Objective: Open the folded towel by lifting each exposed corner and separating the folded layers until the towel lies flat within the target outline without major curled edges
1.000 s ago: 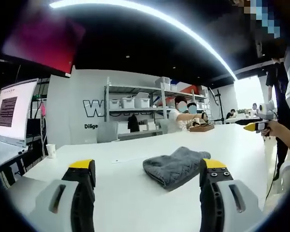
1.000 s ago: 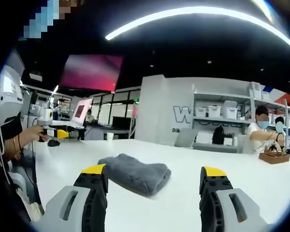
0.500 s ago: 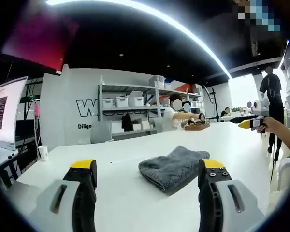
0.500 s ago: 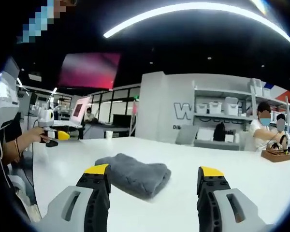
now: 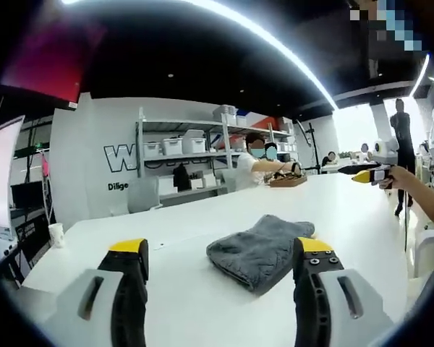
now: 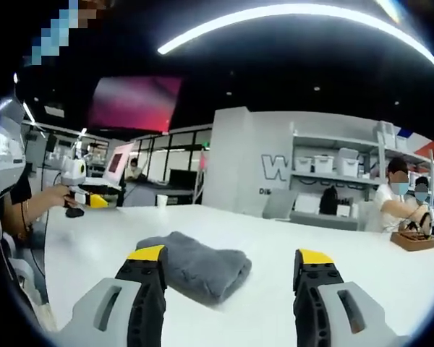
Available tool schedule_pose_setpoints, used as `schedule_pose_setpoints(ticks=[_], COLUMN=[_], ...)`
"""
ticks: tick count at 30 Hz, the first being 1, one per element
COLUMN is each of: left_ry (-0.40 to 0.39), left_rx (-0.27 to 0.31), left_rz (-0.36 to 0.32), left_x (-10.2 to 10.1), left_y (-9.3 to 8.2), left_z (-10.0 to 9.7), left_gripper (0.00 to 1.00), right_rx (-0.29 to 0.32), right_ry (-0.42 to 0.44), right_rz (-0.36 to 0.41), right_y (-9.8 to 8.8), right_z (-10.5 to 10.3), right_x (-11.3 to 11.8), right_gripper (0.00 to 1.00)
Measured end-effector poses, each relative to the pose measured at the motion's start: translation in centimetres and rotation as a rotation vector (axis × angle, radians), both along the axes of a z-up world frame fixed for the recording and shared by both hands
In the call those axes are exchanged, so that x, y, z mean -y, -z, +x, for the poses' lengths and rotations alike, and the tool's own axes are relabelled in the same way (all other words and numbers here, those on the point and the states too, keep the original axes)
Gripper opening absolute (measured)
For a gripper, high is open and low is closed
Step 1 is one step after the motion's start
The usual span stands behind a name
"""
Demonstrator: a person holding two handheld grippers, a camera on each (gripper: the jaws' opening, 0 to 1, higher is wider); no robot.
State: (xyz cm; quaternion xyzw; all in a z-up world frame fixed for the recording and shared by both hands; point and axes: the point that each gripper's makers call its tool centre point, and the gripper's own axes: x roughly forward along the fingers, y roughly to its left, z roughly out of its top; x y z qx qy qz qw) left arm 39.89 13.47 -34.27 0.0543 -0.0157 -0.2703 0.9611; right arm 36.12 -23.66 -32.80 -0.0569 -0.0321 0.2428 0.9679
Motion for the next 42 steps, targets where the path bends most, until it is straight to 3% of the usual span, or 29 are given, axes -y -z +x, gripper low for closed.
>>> schedule_pose_setpoints(ticks=[11, 23, 25, 29, 31, 37, 42], left_ry=[0.038, 0.054, 0.044, 0.068, 0.076, 0.074, 0.066], left_rx=[-0.02, -0.021, -0.021, -0.029, -0.039, -0.055, -0.06], left_rz=[0.011, 0.004, -0.005, 0.014, 0.026, -0.01, -0.018], left_x=[1.2, 1.5, 1.3, 2.0, 2.3, 2.5, 2.6], left_y=[0.4, 1.0, 1.0, 1.7, 2.1, 2.7, 3.0], left_z=[3.0, 4.9, 5.4, 6.0, 6.1, 7.3, 8.5], left_gripper=[0.79, 0.74, 0.72, 0.77, 0.76, 0.71, 0.7], right_rx=[-0.006, -0.027, -0.037, -0.06, -0.083, -0.042, -0.062], right_ry=[-0.002, 0.001, 0.008, 0.002, 0.017, 0.017, 0.002], right_rz=[-0.018, -0.038, -0.038, -0.033, 0.005, -0.003, 0.007], right_y=[0.0, 0.2, 0.4, 1.1, 1.2, 0.5, 1.0], right_z=[2.2, 4.3, 4.8, 5.5, 6.1, 7.6, 8.6], right_x=[-0.6, -1.2, -1.2, -1.6, -1.5, -2.2, -3.1], right_gripper=[0.7, 0.7, 0.7, 0.68, 0.68, 0.66, 0.63])
